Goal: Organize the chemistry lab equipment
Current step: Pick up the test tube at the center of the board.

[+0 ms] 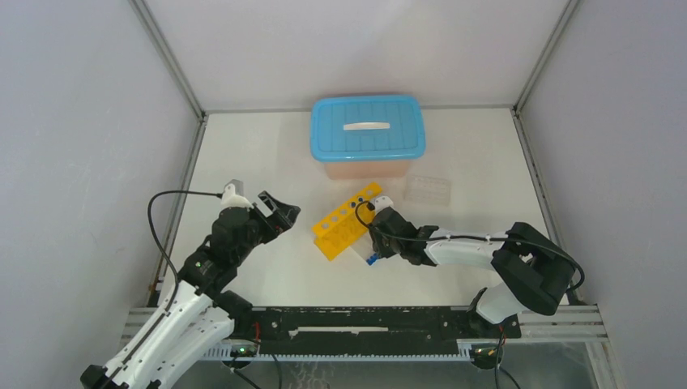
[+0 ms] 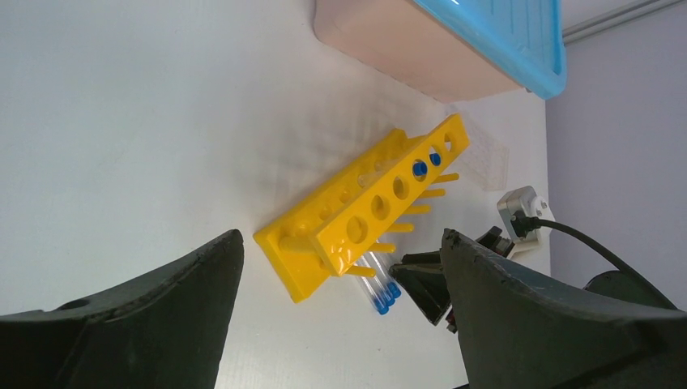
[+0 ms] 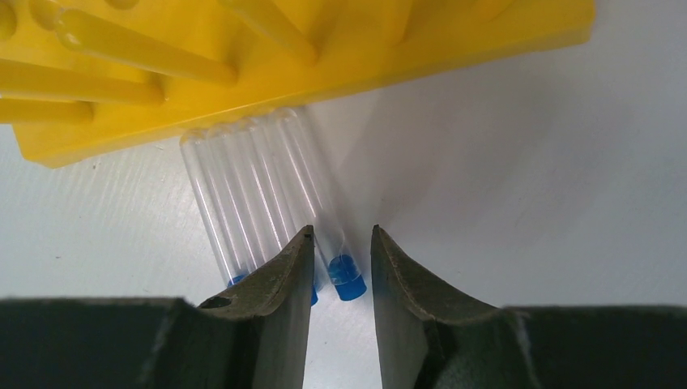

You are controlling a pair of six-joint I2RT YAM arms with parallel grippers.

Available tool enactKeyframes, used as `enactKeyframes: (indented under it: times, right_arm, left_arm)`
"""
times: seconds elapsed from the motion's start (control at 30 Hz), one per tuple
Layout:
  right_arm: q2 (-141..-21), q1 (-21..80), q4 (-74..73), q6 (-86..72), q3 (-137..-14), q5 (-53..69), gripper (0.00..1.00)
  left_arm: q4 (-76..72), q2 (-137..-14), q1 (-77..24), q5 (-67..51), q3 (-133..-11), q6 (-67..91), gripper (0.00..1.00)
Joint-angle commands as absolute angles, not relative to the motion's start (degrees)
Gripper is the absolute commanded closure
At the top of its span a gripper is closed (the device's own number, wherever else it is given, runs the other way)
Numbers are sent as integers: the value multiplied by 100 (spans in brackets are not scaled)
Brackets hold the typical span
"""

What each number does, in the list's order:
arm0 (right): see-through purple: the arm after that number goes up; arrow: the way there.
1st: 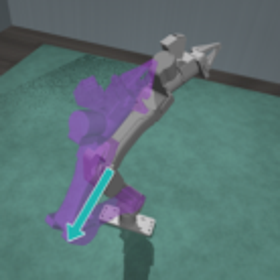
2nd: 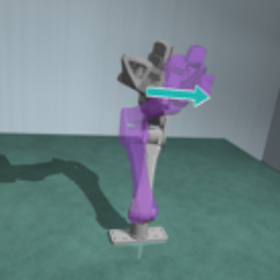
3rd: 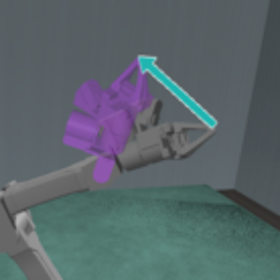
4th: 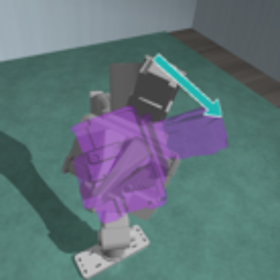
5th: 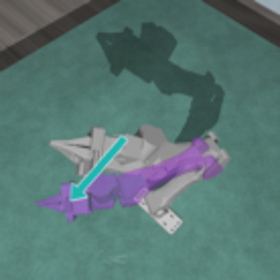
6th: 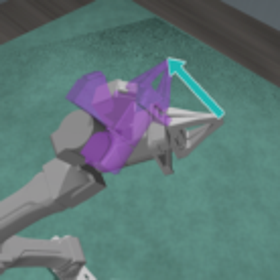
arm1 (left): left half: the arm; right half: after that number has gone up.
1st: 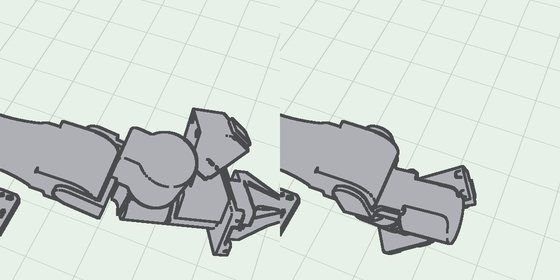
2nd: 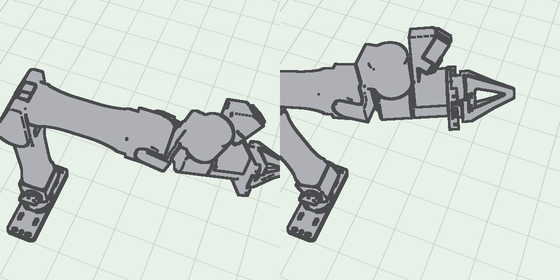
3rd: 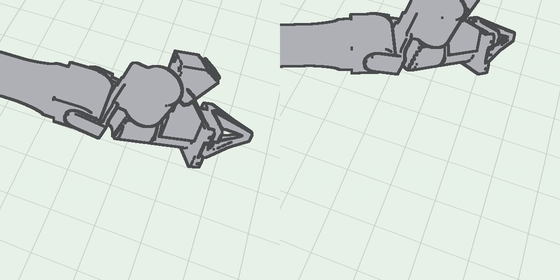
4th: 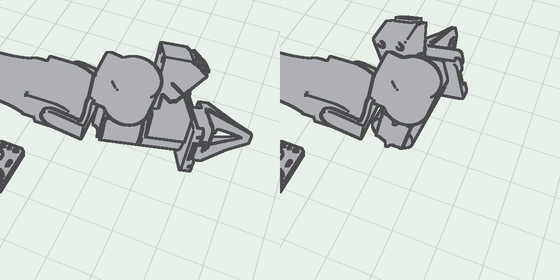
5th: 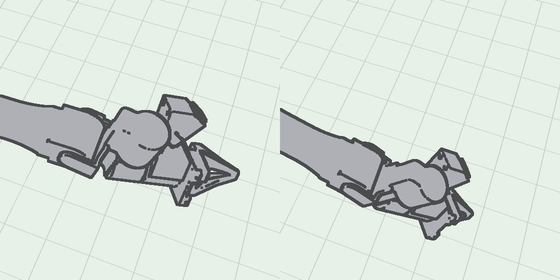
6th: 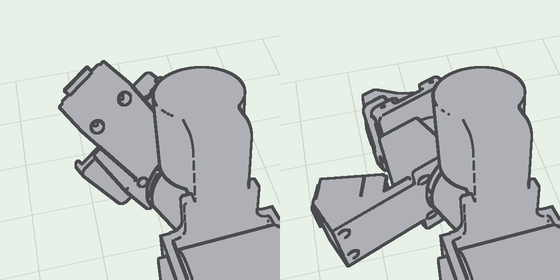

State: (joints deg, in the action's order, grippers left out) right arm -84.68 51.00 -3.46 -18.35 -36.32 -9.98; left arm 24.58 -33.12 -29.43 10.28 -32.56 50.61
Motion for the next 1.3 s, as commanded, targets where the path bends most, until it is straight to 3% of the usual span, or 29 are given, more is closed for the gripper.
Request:
enactKeyframes:
  times: [0.0, 0.5, 0.9, 1.27]
  right_arm:
    - [-8481, 5072, -102, -1853, -3575, -1004, 61]
    - [-8494, 5256, -459, -2084, -3475, -1284, 81]
    - [-7477, 5265, -1210, -1901, -3650, -1361, 83]
    - [-6510, 5321, -2354, -1586, -4639, -743, 83]
  left_arm:
    - [2217, -3348, -2915, 1038, -3331, 5054, 6]
    - [2218, -3282, -2910, 1066, -3314, 5143, 6]
    - [2347, -3382, -2918, 933, -3519, 5395, 6]
    - [1953, -3752, -2927, 168, -3929, 5572, 8]
